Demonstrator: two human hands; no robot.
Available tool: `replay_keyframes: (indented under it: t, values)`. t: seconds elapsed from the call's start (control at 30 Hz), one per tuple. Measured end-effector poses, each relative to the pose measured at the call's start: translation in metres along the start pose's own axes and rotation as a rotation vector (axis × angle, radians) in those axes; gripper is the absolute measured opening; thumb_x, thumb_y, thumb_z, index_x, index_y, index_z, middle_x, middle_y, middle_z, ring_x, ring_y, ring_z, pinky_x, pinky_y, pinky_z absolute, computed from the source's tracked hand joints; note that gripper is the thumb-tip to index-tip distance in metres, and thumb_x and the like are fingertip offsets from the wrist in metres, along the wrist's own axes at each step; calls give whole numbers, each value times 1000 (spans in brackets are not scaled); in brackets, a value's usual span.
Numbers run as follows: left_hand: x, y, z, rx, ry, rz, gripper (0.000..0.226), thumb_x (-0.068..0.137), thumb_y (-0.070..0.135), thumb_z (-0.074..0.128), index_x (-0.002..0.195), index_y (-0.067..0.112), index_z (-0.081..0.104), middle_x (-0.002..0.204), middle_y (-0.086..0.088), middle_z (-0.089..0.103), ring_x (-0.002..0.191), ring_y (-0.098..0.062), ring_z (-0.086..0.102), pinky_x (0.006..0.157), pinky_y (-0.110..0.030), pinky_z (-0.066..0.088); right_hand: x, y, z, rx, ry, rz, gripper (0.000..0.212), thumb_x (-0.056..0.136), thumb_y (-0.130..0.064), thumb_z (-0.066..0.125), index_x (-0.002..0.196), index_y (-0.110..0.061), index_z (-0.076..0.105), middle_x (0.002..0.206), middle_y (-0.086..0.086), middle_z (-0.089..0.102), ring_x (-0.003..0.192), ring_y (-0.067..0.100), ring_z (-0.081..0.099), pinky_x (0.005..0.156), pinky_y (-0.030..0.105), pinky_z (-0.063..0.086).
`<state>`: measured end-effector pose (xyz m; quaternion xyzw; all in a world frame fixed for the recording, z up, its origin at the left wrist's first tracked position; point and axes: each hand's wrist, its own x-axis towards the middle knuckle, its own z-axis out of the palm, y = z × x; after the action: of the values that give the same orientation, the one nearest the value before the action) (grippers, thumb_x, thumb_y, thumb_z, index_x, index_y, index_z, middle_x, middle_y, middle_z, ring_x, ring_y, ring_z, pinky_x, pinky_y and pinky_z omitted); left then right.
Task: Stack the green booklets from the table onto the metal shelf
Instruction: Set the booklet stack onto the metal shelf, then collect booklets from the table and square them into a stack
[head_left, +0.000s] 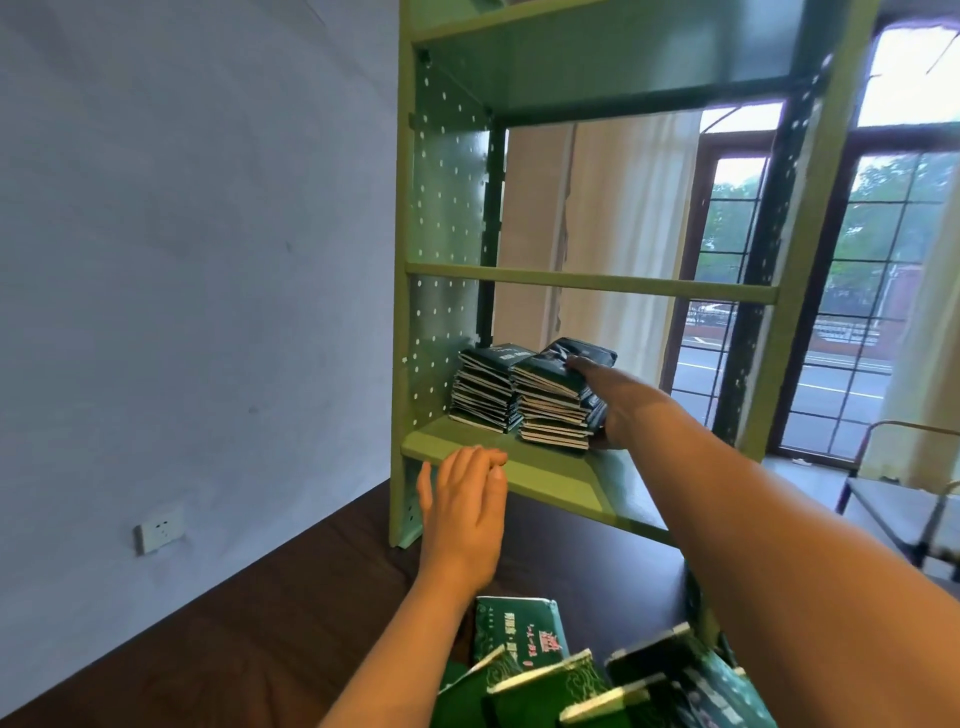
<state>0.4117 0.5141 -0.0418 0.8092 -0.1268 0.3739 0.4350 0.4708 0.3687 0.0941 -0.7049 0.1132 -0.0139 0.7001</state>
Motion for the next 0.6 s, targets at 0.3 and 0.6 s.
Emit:
replay_keyframes:
  t: [0.3,0.6]
  values:
    - [0,-2,4,23,22,2,57,86,46,10,107,24,59,106,22,44,103,17,25,112,-31,2,18,3,5,-97,-1,14,54,88,-54,55,118,-13,37,94,10,54,96,27,54,77,34,43]
    - [2,3,0,54,-2,-26,63,82,51,7,107,25,59,105,20,44,101,13,27,113,-31,3,22,6,-1,-124,152,-124,69,97,-52,34,145,-3,30,151,17,32,138,34,29,111,39,24]
